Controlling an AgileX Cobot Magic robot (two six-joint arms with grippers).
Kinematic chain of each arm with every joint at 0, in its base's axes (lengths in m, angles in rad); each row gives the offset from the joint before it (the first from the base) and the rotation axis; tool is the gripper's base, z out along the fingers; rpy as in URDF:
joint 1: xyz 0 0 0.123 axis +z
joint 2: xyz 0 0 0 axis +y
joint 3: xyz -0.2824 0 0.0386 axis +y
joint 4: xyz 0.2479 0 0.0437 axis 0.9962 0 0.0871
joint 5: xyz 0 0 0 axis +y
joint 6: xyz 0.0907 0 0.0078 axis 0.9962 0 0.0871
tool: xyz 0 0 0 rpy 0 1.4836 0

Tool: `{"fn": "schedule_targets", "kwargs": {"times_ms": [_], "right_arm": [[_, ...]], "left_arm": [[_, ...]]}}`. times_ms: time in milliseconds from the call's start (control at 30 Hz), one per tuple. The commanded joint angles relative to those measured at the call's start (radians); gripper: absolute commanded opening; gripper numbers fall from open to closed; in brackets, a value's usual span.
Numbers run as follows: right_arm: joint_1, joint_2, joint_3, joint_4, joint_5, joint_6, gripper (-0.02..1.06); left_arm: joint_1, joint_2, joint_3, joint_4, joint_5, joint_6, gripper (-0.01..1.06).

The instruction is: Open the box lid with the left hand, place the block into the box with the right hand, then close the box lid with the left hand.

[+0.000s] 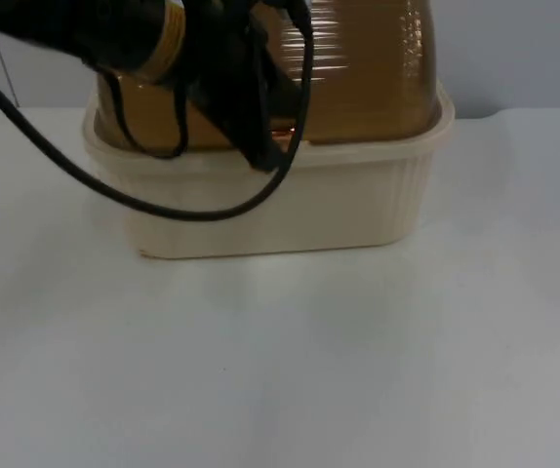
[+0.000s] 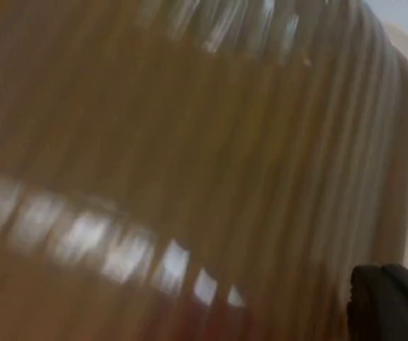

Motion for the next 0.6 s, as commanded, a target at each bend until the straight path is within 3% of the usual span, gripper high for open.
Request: {"fn": "schedule_targets", "kwargs": {"times_ms": [0, 167, 233, 300, 367, 467, 567], "right_arm": [[-0.004, -0.007, 0.001, 0.002, 0.002, 0.01, 1.05], [-0.004, -0.007, 0.001, 0.002, 0.004, 0.009, 1.05], [-0.004, -0.007, 0.001, 0.002, 0.006, 0.009, 1.05], [-0.004, -0.007, 0.001, 0.006, 0.006, 0.009, 1.05], [-0.004, -0.007, 0.001, 0.006, 0.006, 0.009, 1.05], [-0.004, -0.007, 0.001, 0.005, 0.008, 0.009, 1.05], [-0.004, -0.007, 0.001, 0.005, 0.008, 0.009, 1.05]], "left_arm": [[-0.006, -0.008, 0.011, -0.004, 0.051, -0.003, 0.0], [-0.045, -0.086, 0.037, -0.004, 0.075, -0.008, 0.0], [-0.06, -0.147, 0.037, -0.004, 0.094, -0.117, 0.0], [-0.06, -0.224, 0.037, -0.004, 0.097, -0.322, 0.0], [-0.06, -0.239, 0.037, -0.004, 0.102, -0.382, 0.0], [-0.033, -0.321, 0.05, -0.004, 0.142, -0.674, 0.0], [-0.008, -0.375, 0.074, -0.004, 0.167, -0.719, 0.0]]}}
